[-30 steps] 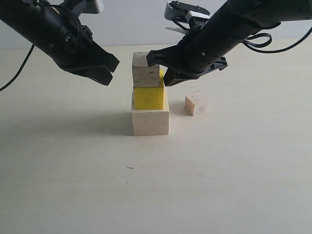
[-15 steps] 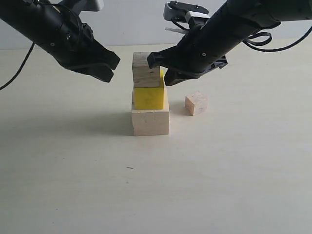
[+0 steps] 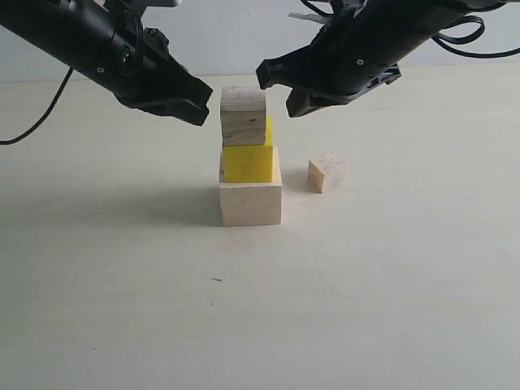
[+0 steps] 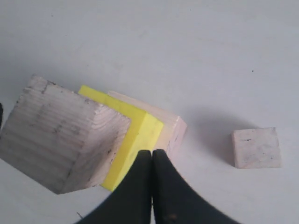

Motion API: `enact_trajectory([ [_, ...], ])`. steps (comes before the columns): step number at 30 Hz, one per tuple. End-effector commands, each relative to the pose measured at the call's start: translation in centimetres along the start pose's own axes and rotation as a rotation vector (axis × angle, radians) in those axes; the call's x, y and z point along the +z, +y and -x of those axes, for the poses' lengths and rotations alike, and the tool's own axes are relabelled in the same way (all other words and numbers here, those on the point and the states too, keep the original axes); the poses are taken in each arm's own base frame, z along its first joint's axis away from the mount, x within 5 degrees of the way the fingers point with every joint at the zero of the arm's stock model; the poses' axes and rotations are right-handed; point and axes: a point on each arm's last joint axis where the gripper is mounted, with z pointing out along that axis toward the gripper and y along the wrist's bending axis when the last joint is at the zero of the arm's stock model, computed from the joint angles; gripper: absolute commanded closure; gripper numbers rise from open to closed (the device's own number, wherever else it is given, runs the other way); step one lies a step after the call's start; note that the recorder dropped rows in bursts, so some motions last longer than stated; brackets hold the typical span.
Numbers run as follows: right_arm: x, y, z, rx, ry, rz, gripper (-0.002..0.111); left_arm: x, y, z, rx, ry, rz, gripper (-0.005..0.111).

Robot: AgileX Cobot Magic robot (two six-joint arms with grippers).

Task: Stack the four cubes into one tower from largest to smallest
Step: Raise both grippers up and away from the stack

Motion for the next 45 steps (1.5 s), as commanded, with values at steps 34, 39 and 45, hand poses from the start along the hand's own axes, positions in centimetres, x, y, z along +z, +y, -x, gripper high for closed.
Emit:
enact_trajectory([
  [34,-0.48,0.06,-0.19,-0.003,0.034,0.006,0.108,1.52,0.15,0.15,0.017,-0.037,-0.059,0.107],
  [39,-0.49,0.1,-0.38,-0.001,0.055,0.01,0.108,1.52,0.22,0.24,0.015,-0.047,-0.051,0.107],
  [45,-0.5,0.5,-0.42,0.012,0.06,0.054,0.108,1.52,0.26,0.29,0.015,-0.052,-0.047,0.107],
])
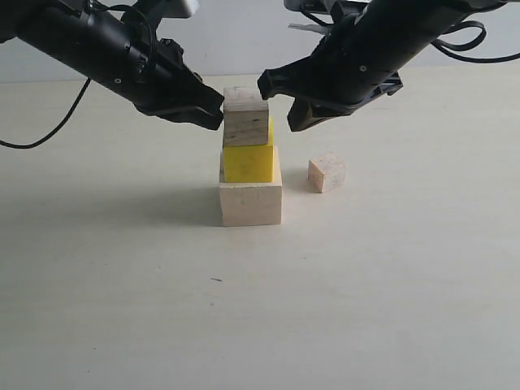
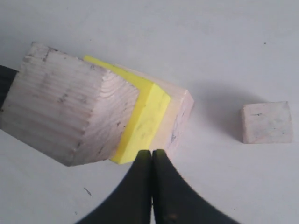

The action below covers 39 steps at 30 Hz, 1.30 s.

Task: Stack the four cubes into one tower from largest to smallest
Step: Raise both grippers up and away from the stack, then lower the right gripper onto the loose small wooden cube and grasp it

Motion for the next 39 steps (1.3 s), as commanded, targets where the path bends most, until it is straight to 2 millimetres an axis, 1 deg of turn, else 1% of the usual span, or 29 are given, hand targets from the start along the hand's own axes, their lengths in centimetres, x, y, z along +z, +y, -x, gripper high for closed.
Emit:
enact_trajectory([
  [1,-0.5,0.4,0.2,0.004,-0.017,0.042,0.108,-0.2,0.0,0.1,-0.004,-0.017,0.005,0.107],
  [7,-0.6,0.3,0.2,-0.013,-0.018,0.033,0.108,-0.2,0.0,0.1,-0.004,-0.017,0.005,0.107],
  [12,-2.2,-0.2,0.2,-0.075,-0.03,-0.076,0.108,-0.4,0.5,0.0,-0.014,-0.001,0.037,0.107],
  [13,-2.6,-0.3,0.2,-0.084,-0.033,-0.099,0.108,-0.7,0.6,0.0,-0.025,-0.008,0.042,0.107],
  [15,-3.4,-0.8,0.2,-0.097,-0.043,-0.157,0.108,-1.5,1.0,0.1,-0.052,-0.021,0.056,0.107],
  [17,-4.1,-1.5,0.3,-0.082,-0.055,-0.199,0.108,-2.7,1.3,0.2,-0.08,-0.031,0.068,0.107],
  [20,-4.6,-3.6,0.3,0.012,-0.05,-0.261,0.108,-5.0,1.4,0.2,-0.148,-0.047,0.087,0.107],
  [24,-4.5,-6.4,0.4,0.026,-0.034,-0.308,0.108,-7.8,0.6,-0.3,-0.186,-0.078,0.139,0.107],
  [27,-3.5,-7.6,0.6,0.001,-0.027,-0.32,0.108,-9.9,-0.6,-1.2,-0.204,-0.124,0.161,0.107],
  [30,-1.3,-8.3,0.5,-0.046,0.02,-0.312,0.108,-11.7,-1.8,-2.3,-0.211,-0.151,0.173,0.107],
  [32,0.3,-8.4,0.3,-0.041,0.046,-0.279,0.108,-13.0,-2.8,-3.1,-0.197,-0.169,0.173,0.107],
  [33,1.1,-8.5,0.1,-0.051,0.066,-0.263,0.106,-13.5,-3.2,-3.4,-0.191,-0.17,0.171,0.107],
  [35,2.4,-8.4,0.0,-0.062,0.086,-0.227,0.099,-14.7,-4.1,-4.3,-0.174,-0.177,0.17,0.107],
  [38,3.9,-8.0,-0.1,-0.151,0.091,-0.179,0.083,-16.4,-5.4,-5.5,-0.157,-0.207,0.168,0.107],
  [39,4.3,-7.7,-0.1,-0.187,0.089,-0.169,0.075,-16.8,-5.8,-5.9,-0.152,-0.214,0.167,0.107],
])
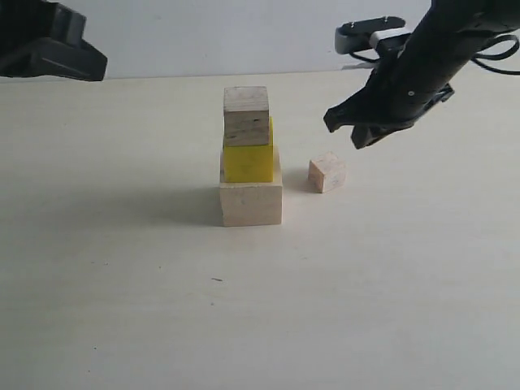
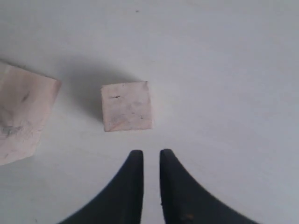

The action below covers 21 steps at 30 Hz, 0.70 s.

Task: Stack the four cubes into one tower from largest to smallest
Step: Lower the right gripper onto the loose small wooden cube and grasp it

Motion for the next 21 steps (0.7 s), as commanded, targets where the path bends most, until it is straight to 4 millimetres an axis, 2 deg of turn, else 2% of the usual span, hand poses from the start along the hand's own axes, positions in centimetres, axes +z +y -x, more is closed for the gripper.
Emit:
enact_trajectory([
  [1,1.2,1.3,0.6,-0.152,-0.043,0.045,0.069,-2.6,-0.9,-1.6,0.018,-0.029,-0.004,0.107],
  [3,1.4,1.7,0.8,-0.194,-0.062,0.043,0.058,-3.5,-1.3,-2.4,0.025,-0.037,-0.006,0.107],
  [5,1.5,1.9,1.0,-0.208,-0.082,0.037,0.052,-4.0,-1.5,-3.2,0.028,-0.045,-0.006,0.107],
  [12,2.2,1.8,1.6,-0.212,-0.147,0.01,0.051,-4.5,-1.3,-5.7,0.045,-0.057,0.029,0.107],
  [15,3.7,1.6,1.3,-0.212,-0.118,0.011,0.051,-4.2,-1.0,-6.2,0.043,-0.06,0.042,0.107],
  [21,6.3,1.5,1.4,-0.206,-0.072,0.021,0.048,-4.2,-0.9,-6.1,0.057,-0.072,0.055,0.107],
])
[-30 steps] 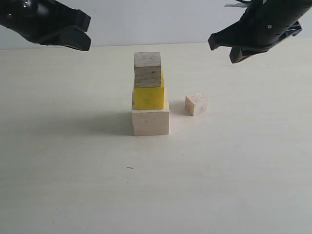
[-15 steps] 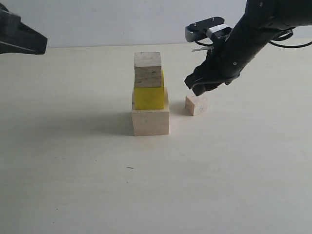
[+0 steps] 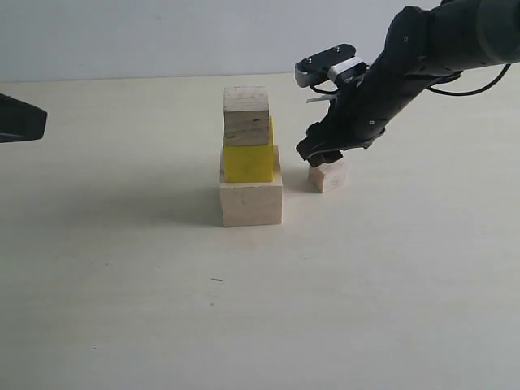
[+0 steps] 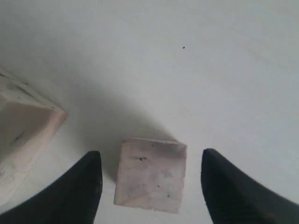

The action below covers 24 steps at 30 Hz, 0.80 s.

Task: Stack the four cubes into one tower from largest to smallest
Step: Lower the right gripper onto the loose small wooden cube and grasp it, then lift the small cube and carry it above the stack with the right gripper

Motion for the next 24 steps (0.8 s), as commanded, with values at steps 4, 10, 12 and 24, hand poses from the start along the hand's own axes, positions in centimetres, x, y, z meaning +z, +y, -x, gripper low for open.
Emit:
enact_trajectory([
  [4,2.2,0.0,-0.3,-0.003,0.037,0.013,0.049,-0.1,0.1,0.1,0.007,-0.026,0.017,0.107],
  [10,-0.9,0.3,0.4,-0.016,0.025,0.02,0.102,0.5,0.5,-0.5,0.007,-0.025,0.038,0.107],
  [12,-3.8,0.6,1.1,-0.014,-0.014,0.014,0.108,0.5,0.5,-0.5,0.002,-0.027,0.033,0.107],
  [24,-18.4,5.0,4.4,0.039,-0.115,0.055,0.108,0.5,0.2,-0.4,-0.029,-0.03,0.002,0.107],
])
